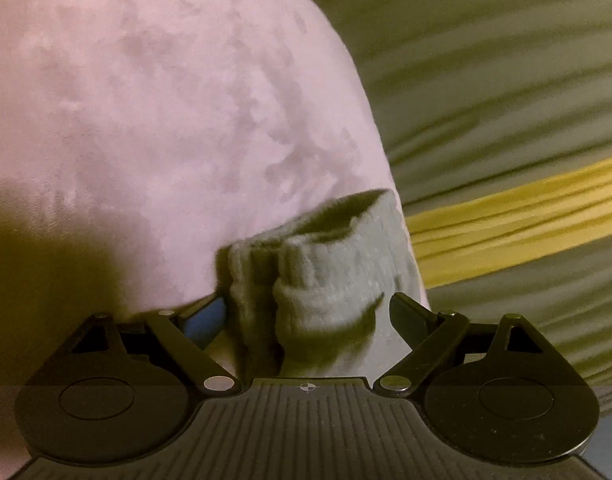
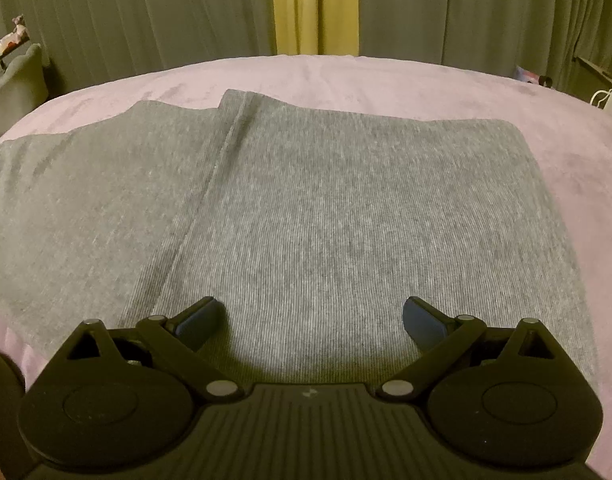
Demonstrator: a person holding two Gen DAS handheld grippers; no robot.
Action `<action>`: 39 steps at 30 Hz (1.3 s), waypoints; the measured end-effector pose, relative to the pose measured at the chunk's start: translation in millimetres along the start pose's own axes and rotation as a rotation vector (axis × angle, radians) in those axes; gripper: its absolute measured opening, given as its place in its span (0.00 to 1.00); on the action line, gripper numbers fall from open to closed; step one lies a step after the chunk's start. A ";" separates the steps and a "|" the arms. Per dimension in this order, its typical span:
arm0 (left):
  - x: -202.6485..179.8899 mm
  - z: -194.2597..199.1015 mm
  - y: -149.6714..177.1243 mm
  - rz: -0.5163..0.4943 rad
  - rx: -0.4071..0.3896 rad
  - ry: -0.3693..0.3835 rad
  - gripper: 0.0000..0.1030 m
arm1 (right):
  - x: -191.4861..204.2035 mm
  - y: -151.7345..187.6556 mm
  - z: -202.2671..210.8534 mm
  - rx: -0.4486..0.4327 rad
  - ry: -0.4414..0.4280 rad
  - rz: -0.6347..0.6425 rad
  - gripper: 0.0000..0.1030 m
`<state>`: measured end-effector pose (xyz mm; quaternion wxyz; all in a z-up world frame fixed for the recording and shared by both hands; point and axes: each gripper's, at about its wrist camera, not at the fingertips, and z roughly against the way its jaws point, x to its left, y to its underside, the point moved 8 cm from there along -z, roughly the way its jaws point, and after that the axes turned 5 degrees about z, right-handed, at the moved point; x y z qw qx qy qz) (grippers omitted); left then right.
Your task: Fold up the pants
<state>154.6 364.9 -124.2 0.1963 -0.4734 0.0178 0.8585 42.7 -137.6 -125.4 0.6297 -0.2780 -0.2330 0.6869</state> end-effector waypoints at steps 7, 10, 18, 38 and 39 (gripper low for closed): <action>-12.9 -8.5 2.0 -0.097 -0.008 0.122 0.92 | 2.3 -1.5 -3.2 0.005 0.016 -0.005 0.96; -13.4 -16.8 5.3 -0.132 -0.004 0.129 0.92 | 2.7 -1.2 -3.9 -0.003 0.019 -0.002 0.96; -26.5 -35.5 12.2 -0.267 -0.008 0.001 0.90 | 2.1 0.2 -5.4 -0.016 0.024 0.002 0.96; -132.7 6.1 61.0 -0.520 -0.093 0.080 0.43 | -31.7 -18.6 20.2 -0.094 -0.031 -0.184 0.96; -156.7 12.2 76.4 -0.569 -0.095 0.112 0.43 | -43.2 -21.6 27.3 -0.124 -0.033 -0.230 0.96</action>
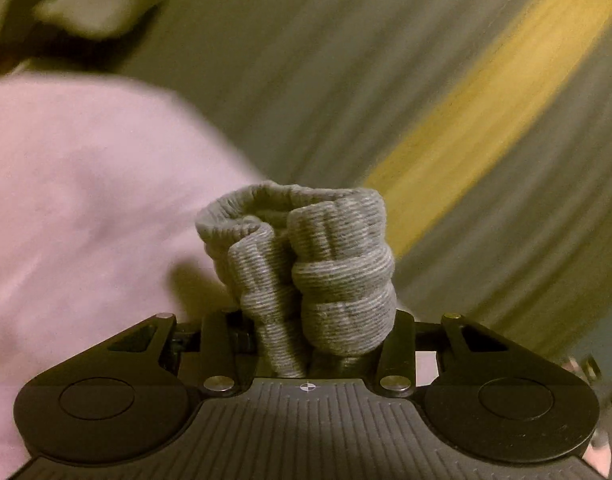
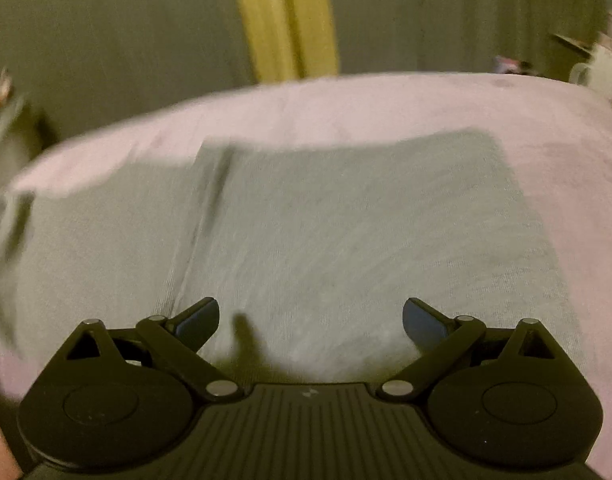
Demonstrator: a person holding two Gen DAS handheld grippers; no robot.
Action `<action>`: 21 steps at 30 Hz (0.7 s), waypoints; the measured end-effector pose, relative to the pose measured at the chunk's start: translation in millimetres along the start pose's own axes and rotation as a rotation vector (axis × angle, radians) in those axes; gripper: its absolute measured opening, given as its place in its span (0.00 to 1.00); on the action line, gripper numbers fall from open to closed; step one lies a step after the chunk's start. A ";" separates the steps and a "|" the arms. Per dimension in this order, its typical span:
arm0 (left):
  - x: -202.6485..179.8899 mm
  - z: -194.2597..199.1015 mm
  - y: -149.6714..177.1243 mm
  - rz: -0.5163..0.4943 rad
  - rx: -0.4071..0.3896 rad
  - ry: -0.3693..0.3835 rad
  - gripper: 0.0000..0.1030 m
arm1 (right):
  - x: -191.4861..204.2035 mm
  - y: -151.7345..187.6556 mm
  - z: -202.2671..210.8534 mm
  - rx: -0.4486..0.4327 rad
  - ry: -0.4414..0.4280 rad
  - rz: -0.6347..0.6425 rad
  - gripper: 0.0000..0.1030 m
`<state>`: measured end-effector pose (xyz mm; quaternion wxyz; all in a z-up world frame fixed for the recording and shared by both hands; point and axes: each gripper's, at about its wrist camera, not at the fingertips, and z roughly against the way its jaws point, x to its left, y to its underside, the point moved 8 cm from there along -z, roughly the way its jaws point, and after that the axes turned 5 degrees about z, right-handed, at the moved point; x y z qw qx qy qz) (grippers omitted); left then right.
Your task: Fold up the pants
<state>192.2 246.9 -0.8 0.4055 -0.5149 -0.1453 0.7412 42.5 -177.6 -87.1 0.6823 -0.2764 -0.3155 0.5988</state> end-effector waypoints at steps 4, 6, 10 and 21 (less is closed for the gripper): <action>-124.8 11.6 28.2 -0.230 -0.019 0.152 0.43 | -41.4 -19.2 26.7 -0.101 0.011 -0.144 0.95; -182.3 7.3 63.8 -0.325 0.009 0.224 0.43 | -62.7 -24.6 39.9 -0.141 0.022 -0.205 0.95; -263.0 -20.6 169.0 -0.502 0.111 0.269 0.44 | -103.1 -25.0 61.5 -0.195 0.049 -0.291 0.96; -285.8 -80.7 391.9 -0.891 0.446 0.046 0.80 | -159.4 -2.0 82.4 -0.169 0.030 -0.384 0.96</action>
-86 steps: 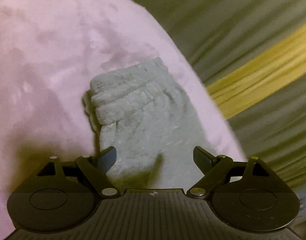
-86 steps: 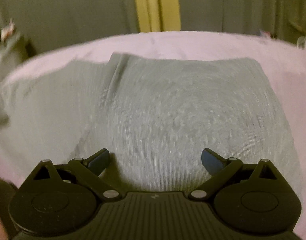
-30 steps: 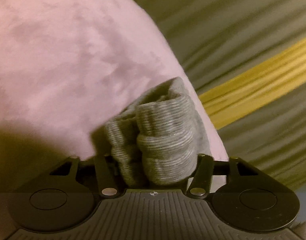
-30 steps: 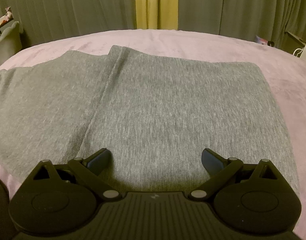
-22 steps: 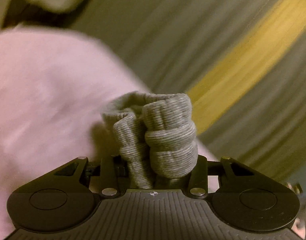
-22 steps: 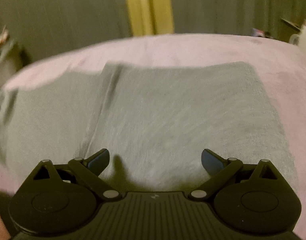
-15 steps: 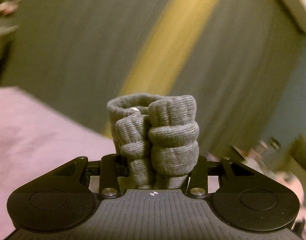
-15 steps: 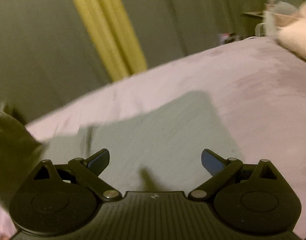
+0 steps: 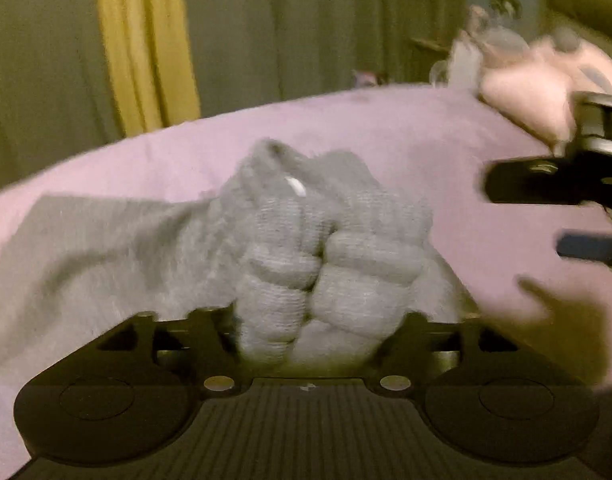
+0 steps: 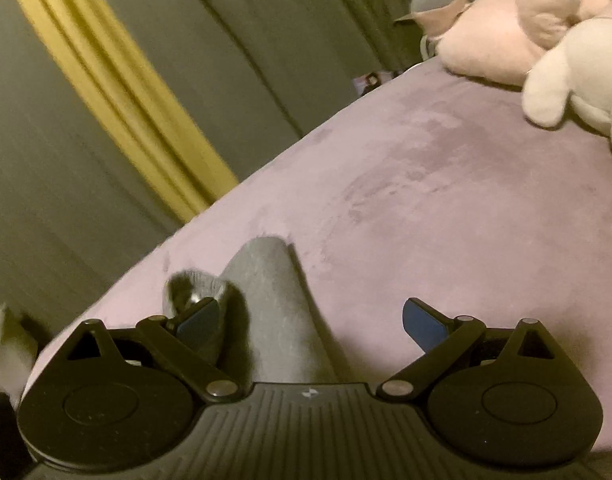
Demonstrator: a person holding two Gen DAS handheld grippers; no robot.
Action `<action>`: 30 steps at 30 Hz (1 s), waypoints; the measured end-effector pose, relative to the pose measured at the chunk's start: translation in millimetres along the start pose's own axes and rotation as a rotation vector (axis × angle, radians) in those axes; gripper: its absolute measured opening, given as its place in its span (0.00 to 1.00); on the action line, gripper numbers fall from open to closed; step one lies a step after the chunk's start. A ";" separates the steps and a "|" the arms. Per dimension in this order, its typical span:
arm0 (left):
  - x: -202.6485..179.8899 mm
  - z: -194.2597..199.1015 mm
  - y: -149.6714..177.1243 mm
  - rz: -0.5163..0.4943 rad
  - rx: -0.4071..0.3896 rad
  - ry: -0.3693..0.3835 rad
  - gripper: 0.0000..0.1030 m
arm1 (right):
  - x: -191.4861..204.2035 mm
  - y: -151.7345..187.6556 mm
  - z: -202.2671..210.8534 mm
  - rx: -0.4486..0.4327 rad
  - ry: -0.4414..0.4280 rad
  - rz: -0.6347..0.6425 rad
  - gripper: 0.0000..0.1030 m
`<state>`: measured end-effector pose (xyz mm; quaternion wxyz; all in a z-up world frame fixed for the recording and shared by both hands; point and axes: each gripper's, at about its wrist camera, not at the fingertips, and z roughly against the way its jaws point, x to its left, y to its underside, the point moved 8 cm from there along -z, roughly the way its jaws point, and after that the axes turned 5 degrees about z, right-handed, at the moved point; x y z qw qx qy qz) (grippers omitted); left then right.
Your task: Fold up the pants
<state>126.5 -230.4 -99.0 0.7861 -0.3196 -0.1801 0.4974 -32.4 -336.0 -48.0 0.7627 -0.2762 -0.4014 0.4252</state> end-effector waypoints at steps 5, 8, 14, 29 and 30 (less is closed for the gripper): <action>27.8 57.7 15.0 0.161 0.059 0.332 0.92 | 12.8 -1.8 -5.5 0.040 -0.064 0.006 0.96; 78.3 79.1 18.7 0.309 0.042 0.286 0.92 | 33.6 4.5 -9.9 0.111 -0.136 0.052 0.96; 199.4 98.7 31.1 0.531 -0.042 -0.029 0.93 | 71.3 26.0 -43.9 0.264 -0.176 0.152 0.96; 307.1 57.0 79.3 0.975 -0.037 -0.100 0.93 | 116.3 24.7 -91.4 0.297 -0.171 0.296 0.46; 308.0 53.2 80.6 0.988 -0.034 -0.094 0.93 | 114.6 25.1 -92.3 0.305 -0.169 0.294 0.47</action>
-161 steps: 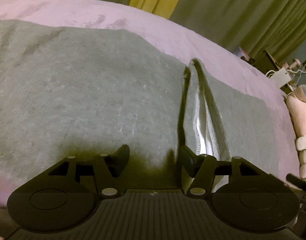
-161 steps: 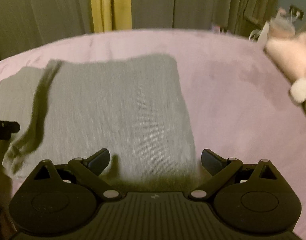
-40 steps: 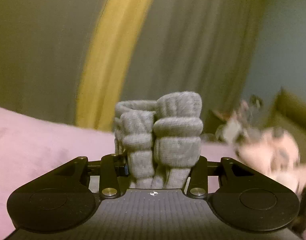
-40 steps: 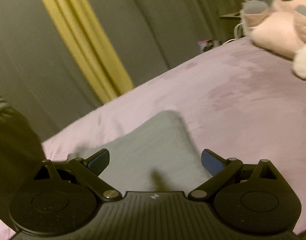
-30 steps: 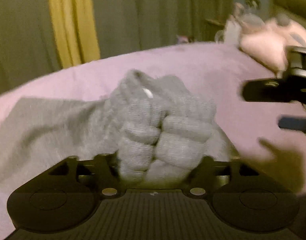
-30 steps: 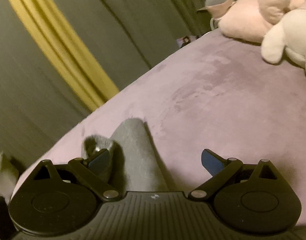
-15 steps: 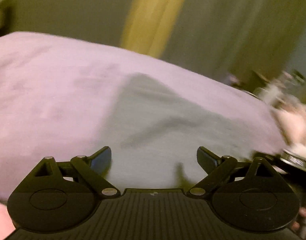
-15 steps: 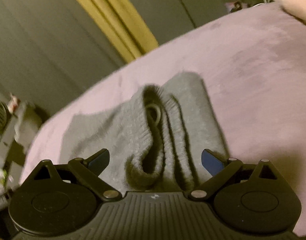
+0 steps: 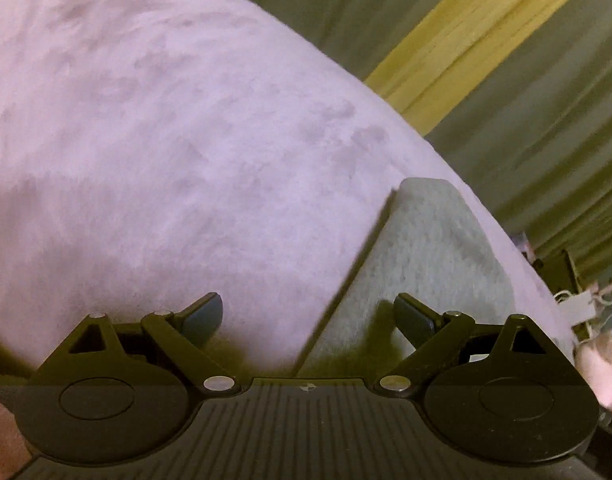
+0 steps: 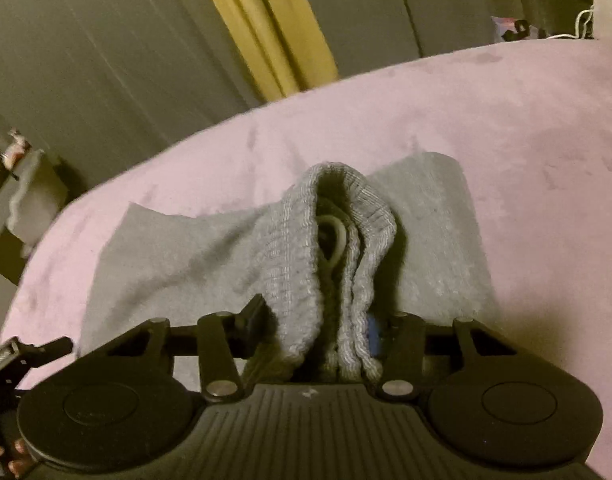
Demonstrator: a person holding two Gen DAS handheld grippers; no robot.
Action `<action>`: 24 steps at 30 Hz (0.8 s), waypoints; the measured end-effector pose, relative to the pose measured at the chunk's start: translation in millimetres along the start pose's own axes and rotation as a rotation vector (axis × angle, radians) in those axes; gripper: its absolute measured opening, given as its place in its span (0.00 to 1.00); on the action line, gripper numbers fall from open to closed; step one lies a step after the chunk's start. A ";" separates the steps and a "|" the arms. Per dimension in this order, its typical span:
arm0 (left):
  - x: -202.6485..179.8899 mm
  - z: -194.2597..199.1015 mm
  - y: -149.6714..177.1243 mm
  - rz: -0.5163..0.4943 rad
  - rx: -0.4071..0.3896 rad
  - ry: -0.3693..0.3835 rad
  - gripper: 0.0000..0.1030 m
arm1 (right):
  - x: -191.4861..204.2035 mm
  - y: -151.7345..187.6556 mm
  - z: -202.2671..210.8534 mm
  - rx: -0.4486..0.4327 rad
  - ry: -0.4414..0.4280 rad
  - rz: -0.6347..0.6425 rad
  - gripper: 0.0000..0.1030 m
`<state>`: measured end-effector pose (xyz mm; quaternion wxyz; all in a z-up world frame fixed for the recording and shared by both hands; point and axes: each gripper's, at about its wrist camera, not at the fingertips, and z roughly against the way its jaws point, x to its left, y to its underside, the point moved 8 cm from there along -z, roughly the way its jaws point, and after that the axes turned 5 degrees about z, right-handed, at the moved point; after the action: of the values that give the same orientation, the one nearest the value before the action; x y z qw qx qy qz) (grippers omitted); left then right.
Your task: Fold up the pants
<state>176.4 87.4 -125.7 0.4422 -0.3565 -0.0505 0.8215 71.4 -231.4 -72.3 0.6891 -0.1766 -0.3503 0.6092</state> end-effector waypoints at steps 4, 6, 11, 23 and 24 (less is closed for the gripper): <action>4.9 1.5 3.3 0.032 0.005 -0.003 0.93 | -3.2 -4.5 -15.7 0.053 -0.015 -0.033 0.50; 5.7 0.1 3.0 0.034 0.003 -0.001 0.93 | 7.4 -8.4 -11.4 0.031 -0.003 0.000 0.44; 4.8 -1.6 3.1 0.025 0.002 -0.012 0.93 | 21.0 -25.7 21.6 -0.076 -0.141 -0.080 0.38; 0.7 -2.8 8.1 -0.014 0.002 -0.048 0.93 | -48.0 3.9 10.3 -0.017 0.068 -0.088 0.63; 0.5 -2.8 8.4 -0.019 0.003 -0.051 0.93 | -47.5 3.4 11.7 -0.035 0.060 -0.093 0.64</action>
<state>172.2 82.1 -131.4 0.4489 -0.3345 -0.0640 0.8261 60.2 -278.7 -79.2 0.7236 -0.1906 -0.3479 0.5649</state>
